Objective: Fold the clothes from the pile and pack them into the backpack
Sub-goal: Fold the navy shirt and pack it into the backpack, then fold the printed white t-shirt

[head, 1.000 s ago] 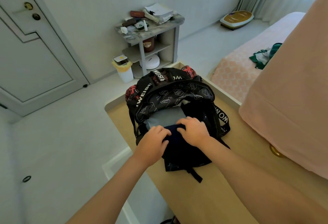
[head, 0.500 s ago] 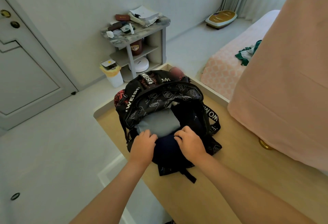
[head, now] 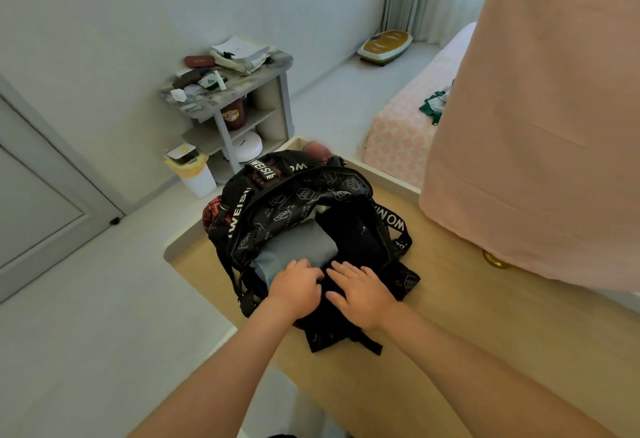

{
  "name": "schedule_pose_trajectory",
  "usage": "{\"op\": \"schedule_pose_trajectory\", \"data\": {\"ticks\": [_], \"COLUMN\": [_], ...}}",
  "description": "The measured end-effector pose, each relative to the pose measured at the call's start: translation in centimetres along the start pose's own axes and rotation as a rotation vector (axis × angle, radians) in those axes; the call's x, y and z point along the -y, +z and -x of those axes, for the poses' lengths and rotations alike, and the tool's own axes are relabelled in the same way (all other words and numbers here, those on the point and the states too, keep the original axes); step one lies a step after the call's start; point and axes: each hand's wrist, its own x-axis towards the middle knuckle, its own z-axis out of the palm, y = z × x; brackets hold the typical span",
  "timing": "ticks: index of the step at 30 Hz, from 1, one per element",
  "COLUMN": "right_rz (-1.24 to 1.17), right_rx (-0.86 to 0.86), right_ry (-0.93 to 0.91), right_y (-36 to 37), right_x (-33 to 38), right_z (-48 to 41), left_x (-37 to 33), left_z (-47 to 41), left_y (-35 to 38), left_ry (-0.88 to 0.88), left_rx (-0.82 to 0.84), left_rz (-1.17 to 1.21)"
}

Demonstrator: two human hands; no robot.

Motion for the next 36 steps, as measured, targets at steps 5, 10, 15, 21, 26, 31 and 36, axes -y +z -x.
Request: {"op": "schedule_pose_trajectory", "data": {"ticks": [5,10,15,21,26,31,36], "right_rz": [-0.139,-0.235,-0.423,-0.498,-0.478,-0.424,-0.347], "right_rx": [-0.28,-0.395,-0.497,-0.548,-0.581,-0.589,-0.771], "right_ry": [0.12,0.446,0.845,1.14,1.313,1.44,1.587], "right_y": [-2.7,-4.7,-4.0,-1.2,2.0,4.1,4.4], "right_x": [-0.7,-3.7,-7.3,-10.7,-15.5,-22.3,-29.3], "right_z": [1.5,7.9,17.9,32.2,42.1,50.3,55.6], "left_x": [-1.9,-7.8,-16.7,-29.5,-40.3,-50.5,-58.1], "left_z": [-1.6,-3.3,-3.6,0.3,3.8,6.2,6.8], "left_y": [-2.1,-3.8,-1.9,3.4,7.8,12.2,15.4], "left_ry": [0.099,0.29,0.535,0.816,0.953,0.984,0.982], "left_rx": [-0.075,-0.026,0.107,0.247,0.347,0.443,0.468], "left_rz": [0.104,0.309,0.359,0.237,0.128,-0.021,-0.074]}}
